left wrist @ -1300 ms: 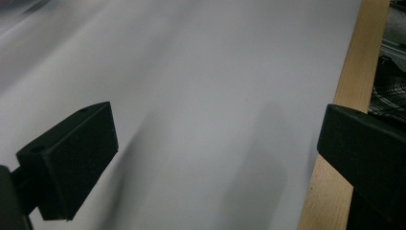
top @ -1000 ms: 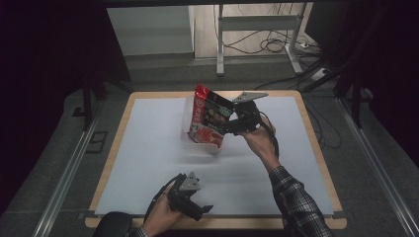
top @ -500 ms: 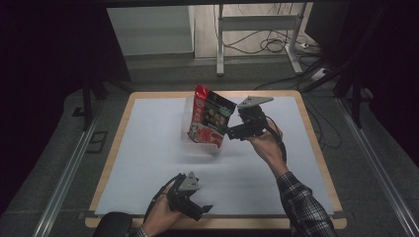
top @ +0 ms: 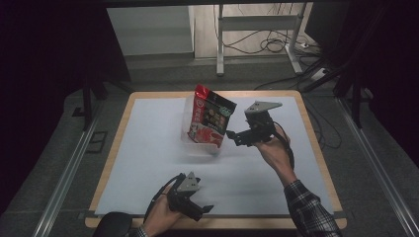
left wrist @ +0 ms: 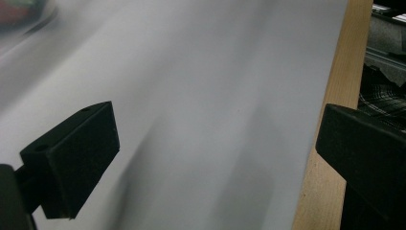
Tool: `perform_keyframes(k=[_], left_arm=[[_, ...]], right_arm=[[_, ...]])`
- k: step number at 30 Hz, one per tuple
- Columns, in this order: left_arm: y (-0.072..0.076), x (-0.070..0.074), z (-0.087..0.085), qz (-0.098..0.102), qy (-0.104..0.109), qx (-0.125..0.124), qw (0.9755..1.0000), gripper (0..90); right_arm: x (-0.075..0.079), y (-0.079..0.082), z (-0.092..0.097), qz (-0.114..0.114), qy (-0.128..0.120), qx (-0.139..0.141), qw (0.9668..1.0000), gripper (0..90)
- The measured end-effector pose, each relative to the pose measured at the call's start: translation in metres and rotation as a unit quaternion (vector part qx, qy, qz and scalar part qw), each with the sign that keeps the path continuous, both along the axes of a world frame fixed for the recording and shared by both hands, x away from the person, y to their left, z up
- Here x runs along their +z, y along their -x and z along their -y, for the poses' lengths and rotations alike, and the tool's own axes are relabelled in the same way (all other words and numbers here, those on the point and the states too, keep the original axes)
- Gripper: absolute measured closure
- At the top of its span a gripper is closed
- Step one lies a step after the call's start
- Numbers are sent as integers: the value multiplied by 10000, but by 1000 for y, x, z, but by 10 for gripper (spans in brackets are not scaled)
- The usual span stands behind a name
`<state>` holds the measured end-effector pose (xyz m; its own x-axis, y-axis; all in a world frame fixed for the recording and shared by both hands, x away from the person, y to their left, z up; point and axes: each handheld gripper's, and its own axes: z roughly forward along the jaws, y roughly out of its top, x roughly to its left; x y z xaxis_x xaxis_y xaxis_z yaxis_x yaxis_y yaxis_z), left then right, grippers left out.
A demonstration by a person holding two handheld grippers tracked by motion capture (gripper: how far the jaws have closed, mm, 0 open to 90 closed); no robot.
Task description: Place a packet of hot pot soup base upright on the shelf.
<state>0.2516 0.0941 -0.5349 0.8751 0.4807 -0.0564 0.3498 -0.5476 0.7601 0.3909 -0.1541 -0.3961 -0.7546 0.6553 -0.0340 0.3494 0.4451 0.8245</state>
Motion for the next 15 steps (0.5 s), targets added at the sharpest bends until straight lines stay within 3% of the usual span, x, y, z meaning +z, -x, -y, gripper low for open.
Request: perform_keyframes(k=[11, 15], left_arm=[[0, 0, -1, 54, -9, 8, 10000, 9], [0, 0, -1, 50, 79, 28, 10000, 7]], right_arm=[[-12, 16, 13, 53, 130, -65, 9999, 7], [-19, 23, 17, 55, 143, -80, 9998, 6]])
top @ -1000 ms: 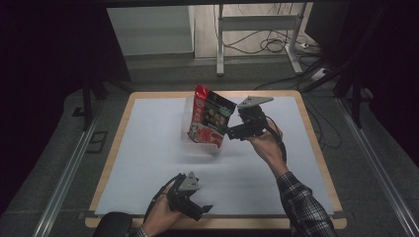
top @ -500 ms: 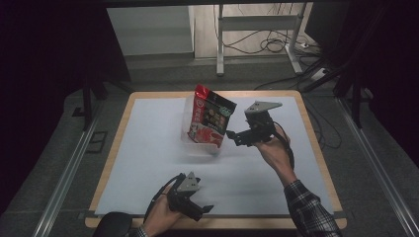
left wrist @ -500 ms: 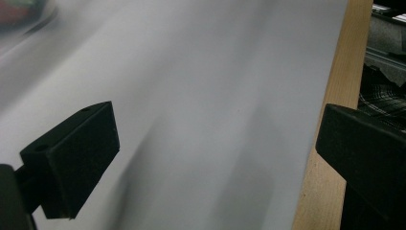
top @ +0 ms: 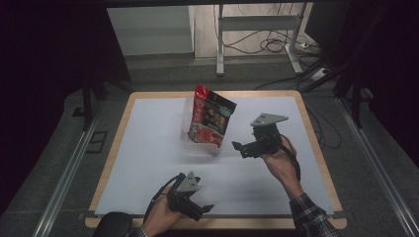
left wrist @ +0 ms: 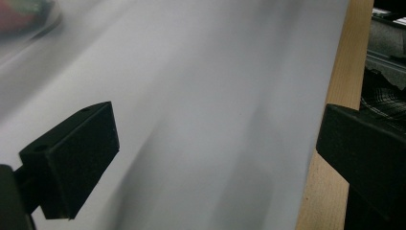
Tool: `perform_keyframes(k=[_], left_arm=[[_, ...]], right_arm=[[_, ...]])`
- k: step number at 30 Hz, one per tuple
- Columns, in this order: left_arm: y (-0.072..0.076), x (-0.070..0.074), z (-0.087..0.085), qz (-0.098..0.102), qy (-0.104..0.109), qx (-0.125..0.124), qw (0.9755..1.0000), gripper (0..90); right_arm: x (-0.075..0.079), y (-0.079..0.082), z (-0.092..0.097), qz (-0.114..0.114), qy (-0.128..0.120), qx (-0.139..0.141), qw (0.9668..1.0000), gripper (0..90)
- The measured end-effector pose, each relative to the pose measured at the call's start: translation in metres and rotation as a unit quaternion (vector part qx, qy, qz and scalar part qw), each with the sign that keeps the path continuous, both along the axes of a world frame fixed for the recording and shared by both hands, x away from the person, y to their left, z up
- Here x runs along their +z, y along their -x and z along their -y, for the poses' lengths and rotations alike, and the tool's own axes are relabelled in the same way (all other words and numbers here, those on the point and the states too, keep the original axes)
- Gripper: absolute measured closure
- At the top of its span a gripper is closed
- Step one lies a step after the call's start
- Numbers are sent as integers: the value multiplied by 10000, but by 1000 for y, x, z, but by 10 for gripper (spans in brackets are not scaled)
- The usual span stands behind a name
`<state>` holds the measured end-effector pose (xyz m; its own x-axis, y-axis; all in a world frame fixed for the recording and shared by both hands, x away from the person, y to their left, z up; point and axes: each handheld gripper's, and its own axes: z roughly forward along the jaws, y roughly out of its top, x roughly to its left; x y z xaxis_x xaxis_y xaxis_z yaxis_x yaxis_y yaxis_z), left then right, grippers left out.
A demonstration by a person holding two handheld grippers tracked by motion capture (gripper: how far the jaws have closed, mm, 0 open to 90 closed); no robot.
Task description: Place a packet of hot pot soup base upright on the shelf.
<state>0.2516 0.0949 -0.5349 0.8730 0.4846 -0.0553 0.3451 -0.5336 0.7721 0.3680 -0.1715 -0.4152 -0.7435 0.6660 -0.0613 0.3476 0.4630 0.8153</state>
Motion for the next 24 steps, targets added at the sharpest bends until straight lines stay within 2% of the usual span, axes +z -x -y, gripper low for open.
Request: perform_keyframes(k=[12, 14, 24], left_arm=[[0, -1, 1, -42, -53, -24, 10000, 5], [0, -1, 1, -36, -64, -27, 10000, 5], [-1, -1, 0, -38, -58, 4, 10000, 4]], right_arm=[[-15, 9, 10, -12, -33, -35, 10000, 6], [-17, 12, 12, 12, 26, -42, 10000, 6], [-20, 21, 24, 3, 1, -178, 9998, 6]])
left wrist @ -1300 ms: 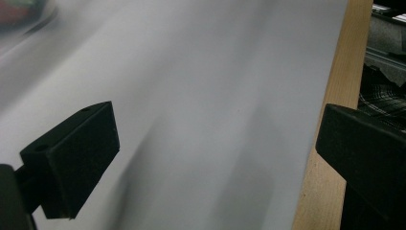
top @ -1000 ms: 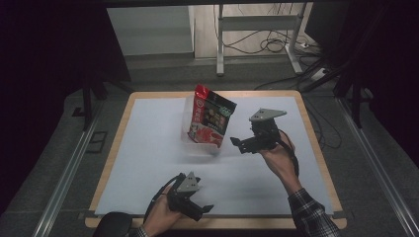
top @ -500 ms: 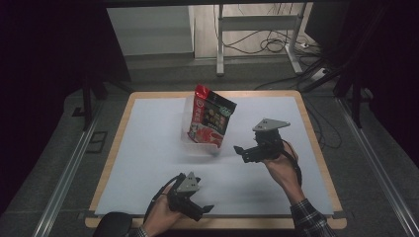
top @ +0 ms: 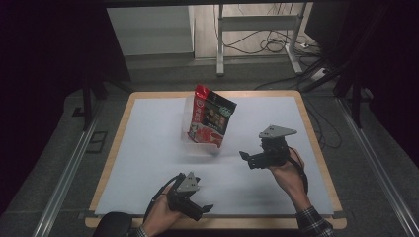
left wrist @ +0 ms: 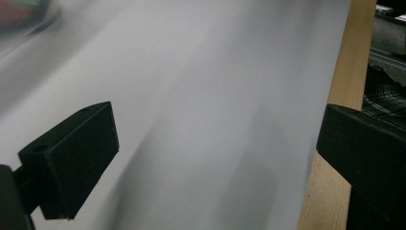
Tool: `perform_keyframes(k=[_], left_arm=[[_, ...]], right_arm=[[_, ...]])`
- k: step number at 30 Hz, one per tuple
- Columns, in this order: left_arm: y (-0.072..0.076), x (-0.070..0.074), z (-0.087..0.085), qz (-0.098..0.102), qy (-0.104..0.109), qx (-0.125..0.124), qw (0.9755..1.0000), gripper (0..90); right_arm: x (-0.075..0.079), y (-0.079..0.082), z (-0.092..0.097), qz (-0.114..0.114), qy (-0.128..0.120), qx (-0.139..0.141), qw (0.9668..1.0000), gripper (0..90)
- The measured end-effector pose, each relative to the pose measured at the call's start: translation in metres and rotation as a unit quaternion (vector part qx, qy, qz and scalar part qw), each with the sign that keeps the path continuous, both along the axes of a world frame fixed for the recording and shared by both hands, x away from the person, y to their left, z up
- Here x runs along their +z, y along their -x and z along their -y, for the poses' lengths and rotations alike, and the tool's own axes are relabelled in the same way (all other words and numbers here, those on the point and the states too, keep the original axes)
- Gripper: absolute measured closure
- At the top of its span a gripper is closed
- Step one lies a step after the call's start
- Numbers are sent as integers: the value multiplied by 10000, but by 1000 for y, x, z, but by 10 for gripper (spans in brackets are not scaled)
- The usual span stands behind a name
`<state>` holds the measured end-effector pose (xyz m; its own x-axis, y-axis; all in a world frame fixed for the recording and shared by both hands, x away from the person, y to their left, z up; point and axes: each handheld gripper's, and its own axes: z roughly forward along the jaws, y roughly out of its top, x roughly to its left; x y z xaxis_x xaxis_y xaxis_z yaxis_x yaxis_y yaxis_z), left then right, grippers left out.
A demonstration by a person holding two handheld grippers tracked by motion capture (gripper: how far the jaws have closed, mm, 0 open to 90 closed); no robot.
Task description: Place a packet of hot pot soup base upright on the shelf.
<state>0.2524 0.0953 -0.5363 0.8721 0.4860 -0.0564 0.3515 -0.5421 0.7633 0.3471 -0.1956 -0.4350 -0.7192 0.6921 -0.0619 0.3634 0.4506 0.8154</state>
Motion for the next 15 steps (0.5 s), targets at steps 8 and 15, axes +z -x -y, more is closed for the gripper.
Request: perform_keyframes(k=[8, 15], left_arm=[[-1, 0, -1, 45, -67, 22, 10000, 4], [-1, 0, -1, 68, -119, 33, 9999, 4]], right_arm=[[0, 10, 9, -5, -20, -70, 10000, 7], [0, 18, 16, 44, -8, -118, 9999, 8]])
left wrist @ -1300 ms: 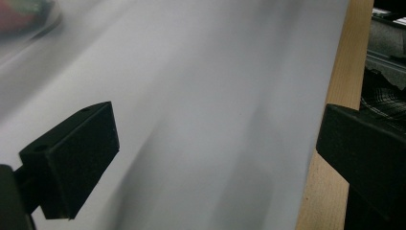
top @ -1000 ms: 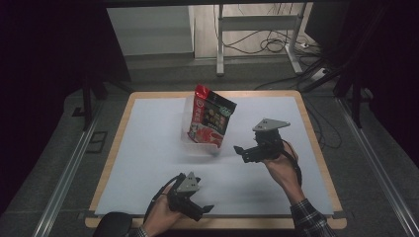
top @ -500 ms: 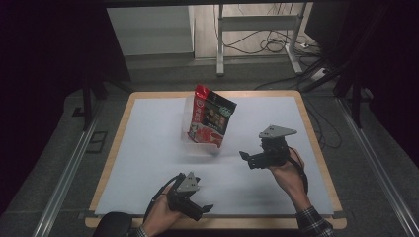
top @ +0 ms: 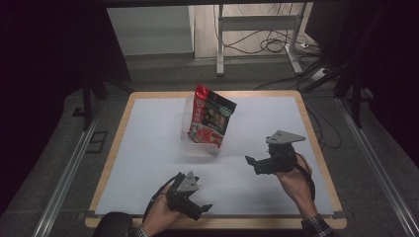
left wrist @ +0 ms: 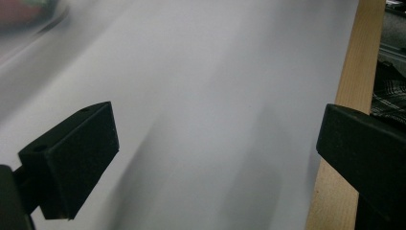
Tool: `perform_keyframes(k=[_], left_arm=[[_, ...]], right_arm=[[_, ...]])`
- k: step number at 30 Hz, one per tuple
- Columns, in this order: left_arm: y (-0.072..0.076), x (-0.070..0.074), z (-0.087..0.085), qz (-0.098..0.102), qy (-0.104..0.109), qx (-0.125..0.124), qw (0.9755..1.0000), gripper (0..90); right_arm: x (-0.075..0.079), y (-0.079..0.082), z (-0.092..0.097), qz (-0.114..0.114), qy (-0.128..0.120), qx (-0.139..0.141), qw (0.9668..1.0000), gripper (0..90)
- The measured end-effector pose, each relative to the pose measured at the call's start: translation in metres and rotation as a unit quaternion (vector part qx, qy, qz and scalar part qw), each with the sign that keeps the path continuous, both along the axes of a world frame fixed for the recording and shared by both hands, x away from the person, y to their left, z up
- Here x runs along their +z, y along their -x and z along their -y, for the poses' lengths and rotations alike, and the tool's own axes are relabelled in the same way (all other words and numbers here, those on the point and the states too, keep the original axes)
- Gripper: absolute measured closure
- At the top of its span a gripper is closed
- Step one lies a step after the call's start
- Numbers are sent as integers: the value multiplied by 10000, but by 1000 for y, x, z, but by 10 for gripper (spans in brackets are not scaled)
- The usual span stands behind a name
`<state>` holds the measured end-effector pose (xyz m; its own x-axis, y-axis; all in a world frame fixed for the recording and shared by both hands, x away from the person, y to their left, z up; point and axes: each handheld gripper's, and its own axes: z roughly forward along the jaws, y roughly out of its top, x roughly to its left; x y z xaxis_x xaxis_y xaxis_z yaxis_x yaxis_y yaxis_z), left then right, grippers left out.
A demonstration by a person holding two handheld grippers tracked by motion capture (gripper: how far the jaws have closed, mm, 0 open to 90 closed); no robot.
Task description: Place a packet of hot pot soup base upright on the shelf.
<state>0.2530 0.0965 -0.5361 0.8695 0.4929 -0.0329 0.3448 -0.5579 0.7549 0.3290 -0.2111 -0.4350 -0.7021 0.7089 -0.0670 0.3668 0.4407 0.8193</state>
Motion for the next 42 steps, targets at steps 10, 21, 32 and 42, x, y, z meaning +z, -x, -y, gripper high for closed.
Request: perform_keyframes(k=[10, 21, 32, 42], left_arm=[[0, 0, 0, 10, -35, 21, 10000, 4], [0, 1, -1, -5, -52, 46, 10000, 4], [-1, 0, -1, 5, -157, 40, 9999, 4], [-1, 0, 0, -17, -120, 97, 9999, 4]], right_arm=[[-7, 12, 17, -22, -48, -174, 9998, 12], [-18, 22, 30, -114, -25, -274, 9996, 11], [-24, 34, 40, -211, 23, -327, 9992, 12], [-27, 47, 53, -219, 82, -459, 9987, 11]])
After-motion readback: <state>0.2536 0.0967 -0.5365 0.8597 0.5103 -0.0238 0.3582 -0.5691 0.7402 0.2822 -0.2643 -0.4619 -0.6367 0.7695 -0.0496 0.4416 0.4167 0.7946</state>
